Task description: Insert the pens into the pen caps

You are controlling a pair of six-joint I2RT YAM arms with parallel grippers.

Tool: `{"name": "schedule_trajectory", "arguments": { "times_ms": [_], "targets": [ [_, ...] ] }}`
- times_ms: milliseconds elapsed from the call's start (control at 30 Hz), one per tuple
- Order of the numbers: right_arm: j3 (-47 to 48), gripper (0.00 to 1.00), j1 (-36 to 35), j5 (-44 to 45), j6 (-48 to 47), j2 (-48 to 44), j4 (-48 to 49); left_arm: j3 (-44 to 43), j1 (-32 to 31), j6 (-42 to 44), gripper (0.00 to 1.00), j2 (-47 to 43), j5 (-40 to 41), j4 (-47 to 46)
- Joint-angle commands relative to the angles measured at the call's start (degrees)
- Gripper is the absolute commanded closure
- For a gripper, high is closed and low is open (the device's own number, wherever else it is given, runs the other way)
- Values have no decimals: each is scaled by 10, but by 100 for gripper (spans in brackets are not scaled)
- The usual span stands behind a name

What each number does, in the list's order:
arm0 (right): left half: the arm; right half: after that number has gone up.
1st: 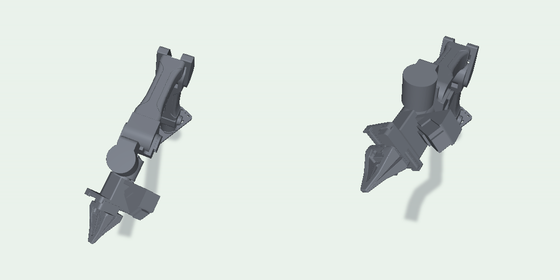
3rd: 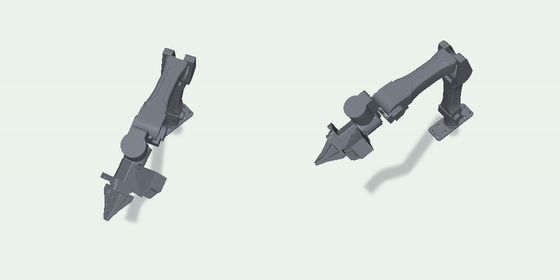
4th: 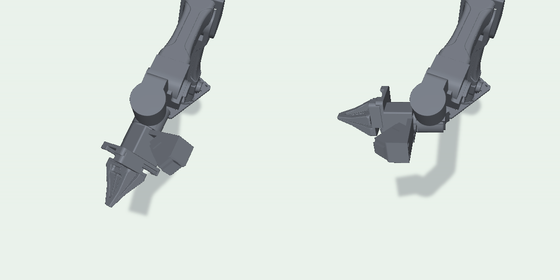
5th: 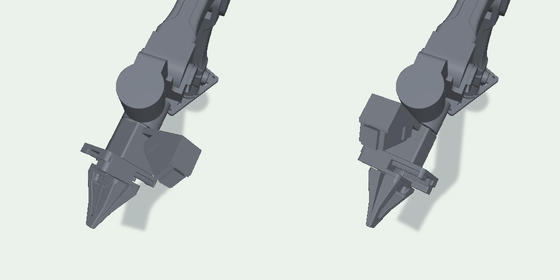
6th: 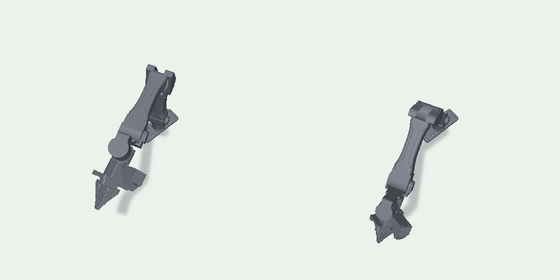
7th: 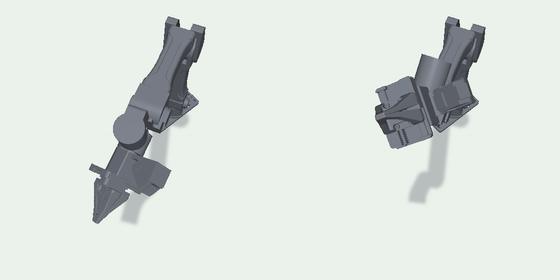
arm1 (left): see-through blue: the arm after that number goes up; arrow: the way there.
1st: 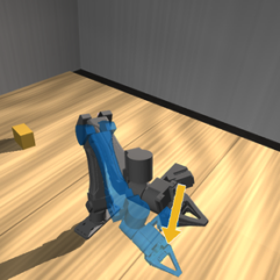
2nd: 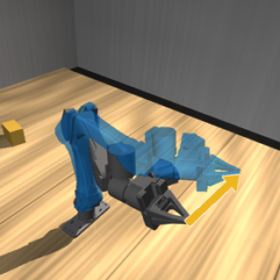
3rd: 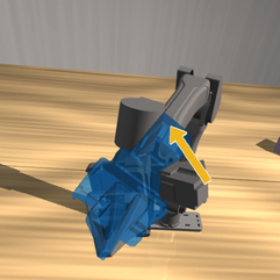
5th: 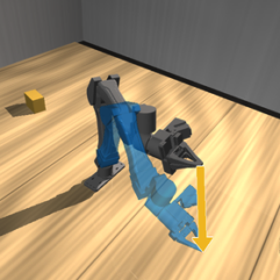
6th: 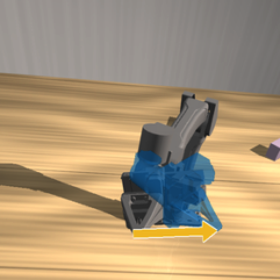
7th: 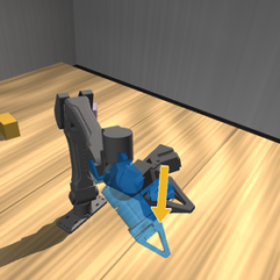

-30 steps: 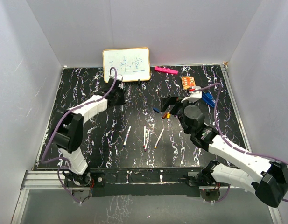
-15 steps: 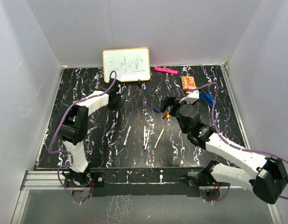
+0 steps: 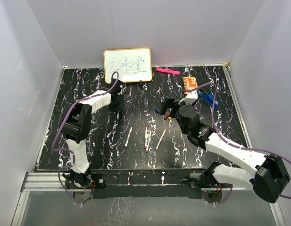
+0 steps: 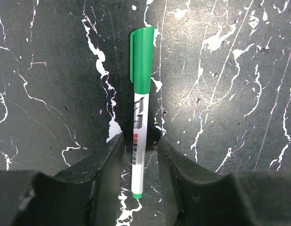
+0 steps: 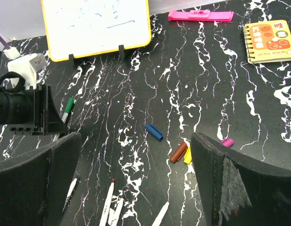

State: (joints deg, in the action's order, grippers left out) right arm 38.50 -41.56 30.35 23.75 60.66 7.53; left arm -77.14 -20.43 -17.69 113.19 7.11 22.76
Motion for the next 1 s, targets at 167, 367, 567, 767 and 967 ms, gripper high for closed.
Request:
{"name": "schedule_trajectory", "arguments": {
  "times_ms": [167,367,567,767,967],
  "targets": [
    [10,2,2,40,13,-10,52,-12,4,-3,63,-42,20,24],
    [14,2,11,20,-2,0,51,13,1,-1,63,-115,3,27],
    [9,2,28,30,3,-2,52,52,-51,12,63,-172,-1,67],
    [-2,2,44,39,22,-10,48,107,-138,-18,63,-217,-6,105],
    [-17,2,49,43,40,-21,48,143,-172,-54,62,-237,-9,124]
  ]
}}
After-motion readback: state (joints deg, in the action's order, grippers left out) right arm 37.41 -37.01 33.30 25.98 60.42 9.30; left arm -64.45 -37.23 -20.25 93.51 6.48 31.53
